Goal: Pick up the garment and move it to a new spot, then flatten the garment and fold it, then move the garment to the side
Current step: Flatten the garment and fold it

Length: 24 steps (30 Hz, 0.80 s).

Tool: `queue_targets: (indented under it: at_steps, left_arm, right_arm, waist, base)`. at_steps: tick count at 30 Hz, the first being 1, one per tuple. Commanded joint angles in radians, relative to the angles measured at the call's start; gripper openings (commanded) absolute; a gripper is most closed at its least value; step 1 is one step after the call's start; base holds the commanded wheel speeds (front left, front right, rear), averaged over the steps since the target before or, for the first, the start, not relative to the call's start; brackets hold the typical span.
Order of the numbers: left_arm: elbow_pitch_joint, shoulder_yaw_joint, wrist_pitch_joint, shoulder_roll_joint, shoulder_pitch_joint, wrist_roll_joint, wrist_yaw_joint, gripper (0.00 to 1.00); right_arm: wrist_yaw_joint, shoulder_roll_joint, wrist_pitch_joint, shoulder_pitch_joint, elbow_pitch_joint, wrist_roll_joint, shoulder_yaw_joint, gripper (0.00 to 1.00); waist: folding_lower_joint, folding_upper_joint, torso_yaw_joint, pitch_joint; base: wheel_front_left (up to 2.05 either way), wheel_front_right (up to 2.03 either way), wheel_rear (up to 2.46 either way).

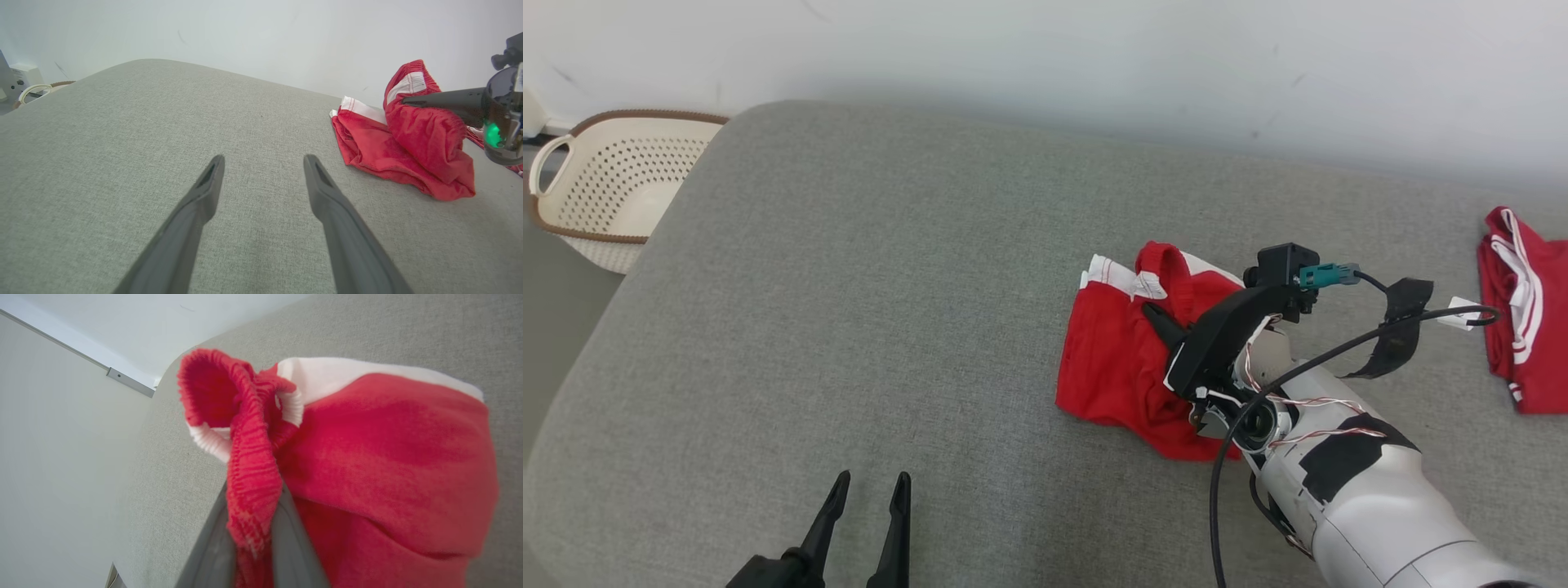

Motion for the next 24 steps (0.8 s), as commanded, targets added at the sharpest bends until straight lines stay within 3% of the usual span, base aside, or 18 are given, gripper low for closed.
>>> queue_targets:
  at_steps: [1,4,5,6,7,8,14,24]
  left_arm:
    - [0.005,-0.004,-0.005,0.001,-0.011,-0.007,0.006,1.00]
    - [0.008,-0.008,-0.005,0.001,-0.013,-0.010,0.007,1.00]
    - [0.009,-0.008,-0.005,0.001,-0.014,-0.011,0.007,1.00]
    - [0.009,-0.006,-0.005,0.001,-0.015,-0.011,0.007,1.00]
    - [0.010,-0.004,-0.005,0.001,-0.016,-0.011,0.007,1.00]
    - [0.010,-0.001,-0.005,0.001,-0.016,-0.010,0.007,1.00]
    - [0.004,0.024,-0.005,0.001,-0.003,0.011,0.008,1.00]
    - [-0.012,0.061,-0.005,0.001,0.032,0.031,0.006,1.00]
  right_arm:
    - [0.000,0.010,-0.014,-0.014,0.022,-0.007,0.005,0.00]
    - [0.000,0.020,-0.035,-0.028,0.059,-0.014,0.011,0.00]
    - [0.000,0.022,-0.043,-0.032,0.067,-0.016,0.014,0.16]
    - [0.000,0.024,-0.051,-0.035,0.073,-0.020,0.020,0.44]
    - [0.000,0.027,-0.060,-0.036,0.075,-0.016,0.021,0.86]
    - [0.000,0.029,-0.068,-0.034,0.077,-0.009,0.020,1.00]
    - [0.000,0.011,-0.125,-0.017,0.022,0.001,0.048,1.00]
    - [0.000,-0.106,-0.271,0.024,-0.074,-0.044,0.101,1.00]
  waist:
    - [0.0000,-0.0001,0.011,0.010]
    - [0.0000,-0.0001,0.017,0.015]
    - [0.0000,-0.0001,0.018,0.017]
    - [0.0000,-0.0001,0.018,0.017]
    - [0.0000,-0.0001,0.017,0.017]
    - [0.0000,-0.0001,0.016,0.017]
    - [0.0000,-0.0001,-0.007,-0.003]
    - [0.0000,-0.0001,-0.047,-0.032]
  base:
    - [0.00,0.00,0.00]
    - [0.00,0.00,0.00]
    - [0.00,0.00,0.00]
    - [0.00,0.00,0.00]
    - [0.00,0.00,0.00]
    - [0.00,0.00,0.00]
    - [0.00,0.00,0.00]
    - [0.00,0.00,0.00]
